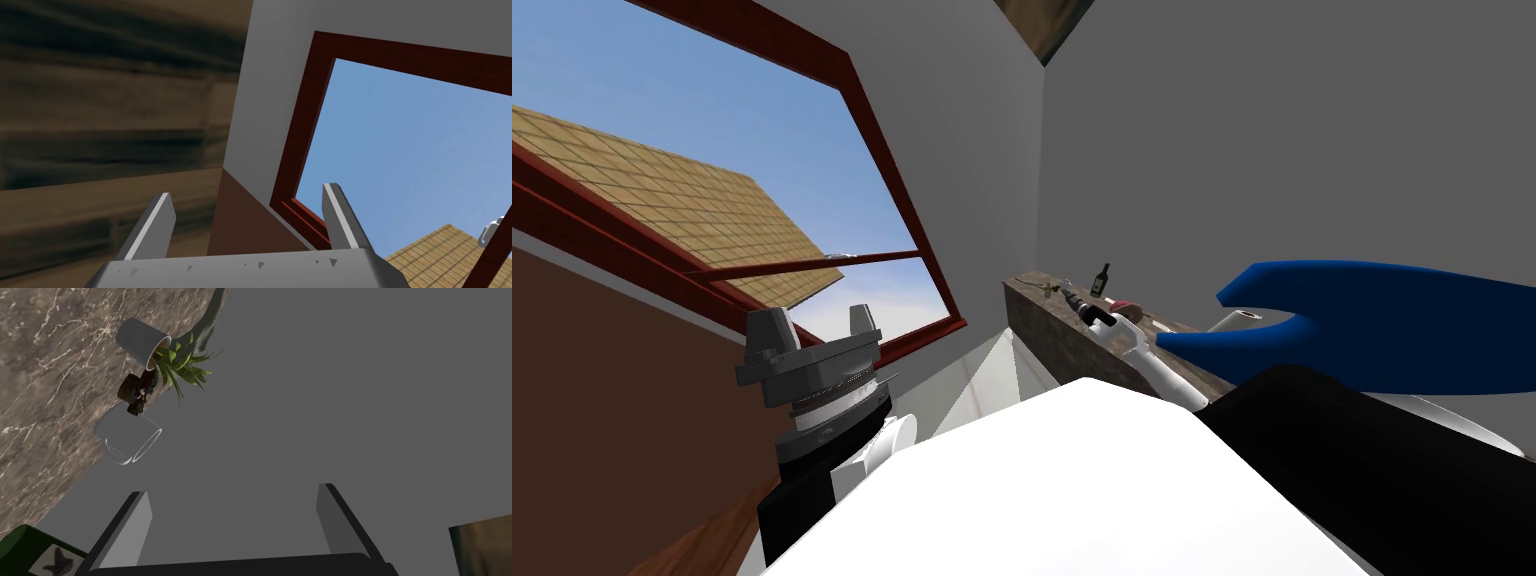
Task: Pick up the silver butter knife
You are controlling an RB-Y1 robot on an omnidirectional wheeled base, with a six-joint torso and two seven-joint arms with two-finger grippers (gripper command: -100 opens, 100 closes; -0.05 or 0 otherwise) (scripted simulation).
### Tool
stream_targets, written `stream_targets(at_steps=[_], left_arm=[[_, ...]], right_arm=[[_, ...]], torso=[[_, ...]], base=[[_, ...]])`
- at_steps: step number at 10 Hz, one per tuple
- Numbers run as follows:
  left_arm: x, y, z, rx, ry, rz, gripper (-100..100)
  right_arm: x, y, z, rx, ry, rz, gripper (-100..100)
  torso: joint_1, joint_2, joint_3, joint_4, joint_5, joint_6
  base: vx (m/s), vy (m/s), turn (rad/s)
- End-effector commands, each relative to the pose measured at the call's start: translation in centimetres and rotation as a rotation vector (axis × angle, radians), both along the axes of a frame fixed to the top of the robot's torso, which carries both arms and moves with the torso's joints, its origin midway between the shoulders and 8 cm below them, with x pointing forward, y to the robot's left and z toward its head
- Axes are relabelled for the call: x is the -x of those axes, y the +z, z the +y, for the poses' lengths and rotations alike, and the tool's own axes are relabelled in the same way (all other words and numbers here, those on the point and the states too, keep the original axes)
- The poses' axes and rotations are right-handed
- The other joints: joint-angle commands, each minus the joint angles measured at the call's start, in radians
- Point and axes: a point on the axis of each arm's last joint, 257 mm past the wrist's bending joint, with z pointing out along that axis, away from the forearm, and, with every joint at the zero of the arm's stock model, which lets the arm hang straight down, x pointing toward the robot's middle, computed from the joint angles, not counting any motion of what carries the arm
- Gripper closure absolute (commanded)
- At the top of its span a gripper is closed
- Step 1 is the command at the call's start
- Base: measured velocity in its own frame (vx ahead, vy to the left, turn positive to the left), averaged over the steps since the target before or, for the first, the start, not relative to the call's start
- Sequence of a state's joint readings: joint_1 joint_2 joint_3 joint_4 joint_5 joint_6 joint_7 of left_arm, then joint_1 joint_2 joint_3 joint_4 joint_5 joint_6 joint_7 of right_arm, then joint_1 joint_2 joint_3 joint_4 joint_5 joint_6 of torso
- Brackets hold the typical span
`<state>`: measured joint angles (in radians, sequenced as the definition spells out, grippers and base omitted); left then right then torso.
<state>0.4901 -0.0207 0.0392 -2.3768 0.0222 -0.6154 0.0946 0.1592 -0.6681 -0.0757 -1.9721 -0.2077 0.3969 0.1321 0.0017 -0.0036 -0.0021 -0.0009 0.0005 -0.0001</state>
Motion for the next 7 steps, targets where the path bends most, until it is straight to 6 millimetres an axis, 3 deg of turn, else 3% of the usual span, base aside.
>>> stream_targets(at_steps=[1, 2, 7], left_arm=[[0.0, 0.0, 0.0, 0.0, 0.0, 0.0, 0], [0.0, 0.0, 0.0, 0.0, 0.0, 0.0, 0], [0.0, 0.0, 0.0, 0.0, 0.0, 0.0, 0]], right_arm=[[-0.4, -1.5, -1.9, 0.043, -0.03, 0.063, -100], [-0.4, -1.5, -1.9, 0.043, -0.031, 0.065, -100], [0.3, -6.9, -7.8, 0.177, -0.127, 0.281, -100]], torso=[[0.0, 0.0, 0.0, 0.0, 0.0, 0.0], [0.0, -0.001, 0.0, 0.0, 0.0, 0.0], [0.0, -0.005, -0.003, -0.001, 0.0, 0.0]], base=[[0.065, 0.039, -0.048], [0.057, 0.039, -0.046], [0.111, 0.046, -0.089]])
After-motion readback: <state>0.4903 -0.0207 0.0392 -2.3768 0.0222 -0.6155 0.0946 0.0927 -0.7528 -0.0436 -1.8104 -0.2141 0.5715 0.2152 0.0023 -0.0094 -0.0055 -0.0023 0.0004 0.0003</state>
